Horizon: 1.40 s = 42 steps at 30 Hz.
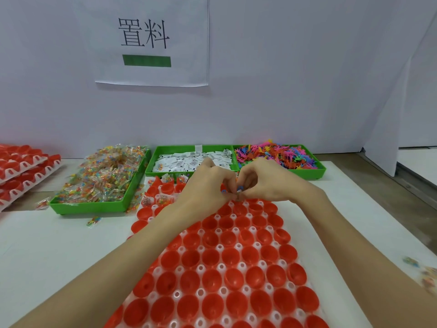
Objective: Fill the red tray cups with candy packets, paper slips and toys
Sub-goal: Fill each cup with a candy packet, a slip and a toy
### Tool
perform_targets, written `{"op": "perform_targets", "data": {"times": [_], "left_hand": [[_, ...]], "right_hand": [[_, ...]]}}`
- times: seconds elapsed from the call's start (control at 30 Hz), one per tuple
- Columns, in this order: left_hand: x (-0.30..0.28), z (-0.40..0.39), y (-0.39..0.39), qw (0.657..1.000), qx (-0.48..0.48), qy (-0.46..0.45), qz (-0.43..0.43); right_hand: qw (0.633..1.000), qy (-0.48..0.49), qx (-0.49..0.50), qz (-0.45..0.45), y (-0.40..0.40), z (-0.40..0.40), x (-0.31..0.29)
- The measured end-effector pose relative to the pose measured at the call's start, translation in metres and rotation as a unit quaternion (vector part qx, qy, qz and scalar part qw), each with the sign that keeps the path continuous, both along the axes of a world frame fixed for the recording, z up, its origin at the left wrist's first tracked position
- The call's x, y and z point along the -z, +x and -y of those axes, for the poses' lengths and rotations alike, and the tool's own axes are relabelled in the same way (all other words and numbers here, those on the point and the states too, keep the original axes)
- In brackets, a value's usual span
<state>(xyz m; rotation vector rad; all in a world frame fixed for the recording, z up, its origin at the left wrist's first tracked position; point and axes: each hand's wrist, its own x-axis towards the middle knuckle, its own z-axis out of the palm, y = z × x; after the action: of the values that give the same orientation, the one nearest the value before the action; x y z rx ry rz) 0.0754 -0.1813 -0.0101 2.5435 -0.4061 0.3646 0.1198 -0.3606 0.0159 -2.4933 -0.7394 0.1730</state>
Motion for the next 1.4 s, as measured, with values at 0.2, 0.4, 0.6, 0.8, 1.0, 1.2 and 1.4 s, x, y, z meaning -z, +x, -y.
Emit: {"op": "perform_targets", "data": {"times": [0.2, 0.4, 0.6, 0.8, 1.0, 1.2, 1.4], "left_hand": [[-0.004, -0.002, -0.002, 0.999, 0.029, 0.029, 0.013], [-0.002, 0.003, -0.003, 0.998, 0.025, 0.046, 0.03], [-0.002, 0.004, -0.002, 0.997, 0.031, 0.055, 0.035], [-0.001, 0.006, -0.001, 0.997, 0.025, 0.062, 0.036], [0.0, 0.005, 0.0, 0.996, 0.029, 0.07, 0.047], [0.003, 0.006, 0.004, 0.989, 0.028, 0.124, 0.072], [0.004, 0.004, 0.001, 0.988, 0.034, 0.133, 0.069]], "right_hand": [[0.999, -0.002, -0.017, -0.027, 0.002, 0.005, -0.002], [1.0, -0.026, -0.001, 0.014, -0.003, -0.004, 0.002], [0.996, -0.068, 0.017, 0.051, -0.007, -0.01, 0.005], [0.997, -0.07, -0.007, 0.035, -0.005, -0.006, 0.002], [0.997, -0.063, 0.009, 0.052, -0.003, -0.009, 0.008], [0.994, -0.074, 0.001, 0.076, -0.005, -0.013, 0.006], [0.994, -0.085, 0.003, 0.072, -0.004, -0.011, 0.005]]}}
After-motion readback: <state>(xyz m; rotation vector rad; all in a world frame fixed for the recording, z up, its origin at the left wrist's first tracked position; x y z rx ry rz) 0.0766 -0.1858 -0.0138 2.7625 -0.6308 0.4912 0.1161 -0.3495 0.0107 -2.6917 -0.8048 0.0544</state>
